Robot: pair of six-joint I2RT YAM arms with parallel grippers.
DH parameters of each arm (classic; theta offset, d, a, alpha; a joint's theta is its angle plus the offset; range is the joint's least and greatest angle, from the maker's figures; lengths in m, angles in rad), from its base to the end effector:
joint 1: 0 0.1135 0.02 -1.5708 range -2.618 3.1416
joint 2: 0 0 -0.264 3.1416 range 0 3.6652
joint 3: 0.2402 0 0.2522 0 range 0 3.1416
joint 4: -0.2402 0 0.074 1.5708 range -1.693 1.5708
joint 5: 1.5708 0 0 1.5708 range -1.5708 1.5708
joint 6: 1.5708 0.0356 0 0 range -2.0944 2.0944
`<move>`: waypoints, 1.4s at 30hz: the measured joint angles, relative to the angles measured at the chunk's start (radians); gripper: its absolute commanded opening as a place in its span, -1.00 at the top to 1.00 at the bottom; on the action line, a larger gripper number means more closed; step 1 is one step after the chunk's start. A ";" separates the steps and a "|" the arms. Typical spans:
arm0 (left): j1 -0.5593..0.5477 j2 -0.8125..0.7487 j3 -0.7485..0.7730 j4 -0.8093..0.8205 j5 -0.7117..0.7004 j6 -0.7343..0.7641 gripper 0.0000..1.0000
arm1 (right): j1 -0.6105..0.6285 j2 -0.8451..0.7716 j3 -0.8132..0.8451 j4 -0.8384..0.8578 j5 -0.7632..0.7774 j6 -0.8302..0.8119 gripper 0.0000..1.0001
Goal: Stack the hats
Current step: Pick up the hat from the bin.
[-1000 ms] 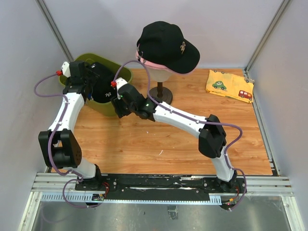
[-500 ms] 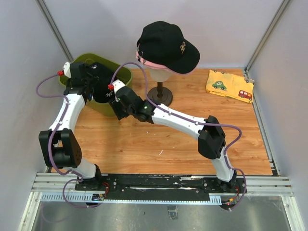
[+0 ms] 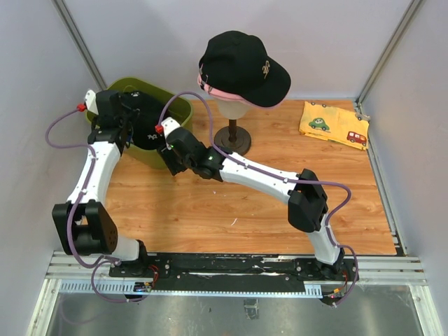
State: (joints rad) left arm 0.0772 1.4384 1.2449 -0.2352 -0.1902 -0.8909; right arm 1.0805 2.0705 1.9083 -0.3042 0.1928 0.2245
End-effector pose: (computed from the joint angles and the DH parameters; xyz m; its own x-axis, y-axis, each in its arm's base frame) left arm 0.3347 0.0326 0.3417 -0.0684 -0.7712 -0.6329 -0.4777 0.5823 -0.6579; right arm 0.2392 0.4337 0.3159 -0.3812 -0.2502 -0.8900 -0.7184 0.6861 0.1148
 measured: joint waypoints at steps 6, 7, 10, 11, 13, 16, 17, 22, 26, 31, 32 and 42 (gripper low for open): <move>0.000 -0.057 0.075 -0.014 -0.021 -0.015 0.99 | 0.000 -0.011 -0.008 -0.001 0.020 -0.016 -0.11; 0.000 -0.060 0.098 -0.014 -0.023 -0.016 0.99 | 0.000 -0.015 -0.011 -0.001 0.022 -0.018 -0.11; 0.000 -0.071 0.129 -0.013 -0.023 -0.024 0.99 | 0.000 -0.032 -0.019 -0.002 0.038 -0.026 -0.11; 0.000 -0.075 0.131 -0.013 -0.022 -0.030 0.99 | 0.000 -0.037 -0.021 -0.001 0.042 -0.029 -0.12; 0.000 -0.080 0.131 -0.014 -0.022 -0.037 0.99 | 0.000 -0.045 -0.024 -0.001 0.050 -0.035 -0.12; 0.000 -0.080 0.132 -0.025 -0.021 -0.048 0.99 | 0.000 -0.066 -0.039 -0.002 0.066 -0.043 -0.12; 0.000 -0.080 0.134 -0.033 -0.021 -0.052 0.99 | 0.000 -0.075 -0.042 -0.004 0.070 -0.045 -0.12; 0.000 -0.084 0.163 -0.056 -0.016 -0.069 0.99 | 0.000 -0.124 -0.057 -0.005 0.083 -0.047 -0.17; 0.000 -0.091 0.217 -0.069 -0.013 -0.087 0.99 | 0.000 -0.166 -0.074 0.000 0.081 -0.046 -0.24; 0.000 -0.105 0.299 -0.083 -0.005 -0.116 0.99 | -0.005 -0.229 -0.117 0.022 0.067 -0.042 -0.29; 0.000 -0.109 0.315 -0.086 -0.002 -0.125 0.99 | -0.006 -0.243 -0.129 0.027 0.060 -0.040 -0.31; 0.000 -0.173 0.409 -0.101 0.054 -0.252 0.99 | -0.027 -0.383 -0.220 0.127 -0.005 -0.005 -0.42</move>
State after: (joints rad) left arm 0.0772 1.2652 1.6543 -0.3359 -0.1360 -1.1427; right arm 1.0538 1.6875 1.6882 -0.1776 0.1883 0.2192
